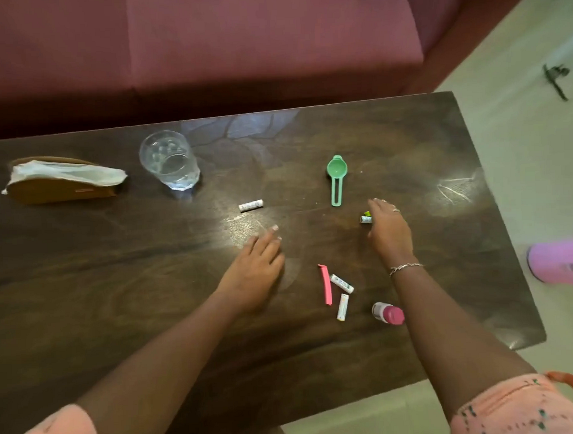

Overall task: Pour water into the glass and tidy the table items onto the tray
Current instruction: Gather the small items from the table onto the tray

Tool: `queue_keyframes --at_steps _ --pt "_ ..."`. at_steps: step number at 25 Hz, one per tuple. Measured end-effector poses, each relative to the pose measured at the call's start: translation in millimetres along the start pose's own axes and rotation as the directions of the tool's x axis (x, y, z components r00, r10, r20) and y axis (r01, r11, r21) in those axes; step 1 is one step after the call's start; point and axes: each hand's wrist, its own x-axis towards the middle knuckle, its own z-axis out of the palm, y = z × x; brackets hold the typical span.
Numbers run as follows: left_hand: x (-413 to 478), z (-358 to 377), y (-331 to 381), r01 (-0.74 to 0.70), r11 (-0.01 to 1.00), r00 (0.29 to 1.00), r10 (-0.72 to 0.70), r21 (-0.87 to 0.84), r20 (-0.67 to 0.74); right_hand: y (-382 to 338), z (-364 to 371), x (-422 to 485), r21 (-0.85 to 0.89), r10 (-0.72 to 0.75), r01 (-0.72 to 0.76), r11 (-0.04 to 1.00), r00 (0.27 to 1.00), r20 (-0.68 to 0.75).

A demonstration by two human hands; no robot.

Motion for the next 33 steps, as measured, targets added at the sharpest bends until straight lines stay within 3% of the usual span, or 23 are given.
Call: queue_keyframes --at_steps 5,10,14,17,20,23,25,26,27,29,31,33 --pt "24 12 35 -0.261 0.962 0.965 0.26 -0.078 -0.018 43 1 24 -0.153 0.045 -0.032 0.988 0.995 0.085" --pt "50 22 45 -0.34 0.94 0.938 0.342 -0.037 0.055 51 15 29 -0.189 0.081 -0.067 0.98 0.994 0.07" --pt "62 25 44 -0.415 0.91 0.909 0.415 -0.002 0.043 56 22 25 -0.106 0.167 -0.168 0.98 0.986 -0.013" --pt "70 21 51 -0.451 0.892 0.892 0.451 0.021 0.011 57 15 21 0.051 0.269 -0.265 0.963 0.961 -0.072" --pt "72 24 56 -0.518 0.85 0.855 0.514 0.099 0.068 50 6 11 0.212 0.293 -0.264 0.941 0.949 -0.119" --pt "66 27 50 -0.45 0.892 0.892 0.446 0.051 0.07 38 5 0 0.423 0.326 -0.28 0.862 0.944 -0.039" --pt "55 24 45 -0.287 0.955 0.957 0.29 -0.076 0.021 24 6 -6 0.6 0.332 -0.322 0.732 0.938 0.099" --pt "49 20 39 -0.148 0.968 0.985 0.163 -0.201 0.06 15 6 -10 0.691 0.316 -0.338 0.639 0.934 0.165" --pt "41 15 32 0.035 0.933 0.993 0.008 -0.358 0.118 5 6 -15 0.759 0.283 -0.342 0.554 0.935 0.215" --pt "24 7 12 0.348 0.702 0.938 -0.254 -0.622 0.237 -21 6 -25 0.821 0.216 -0.345 0.455 0.937 0.274" --pt "2 1 -15 0.48 0.412 0.854 -0.421 -0.774 0.306 -52 6 -35 0.848 0.167 -0.363 0.386 0.932 0.323" --pt "-29 -6 -46 0.502 0.17 0.793 -0.482 -0.848 0.373 -88 8 -44 0.857 0.109 -0.374 0.355 0.927 0.36"
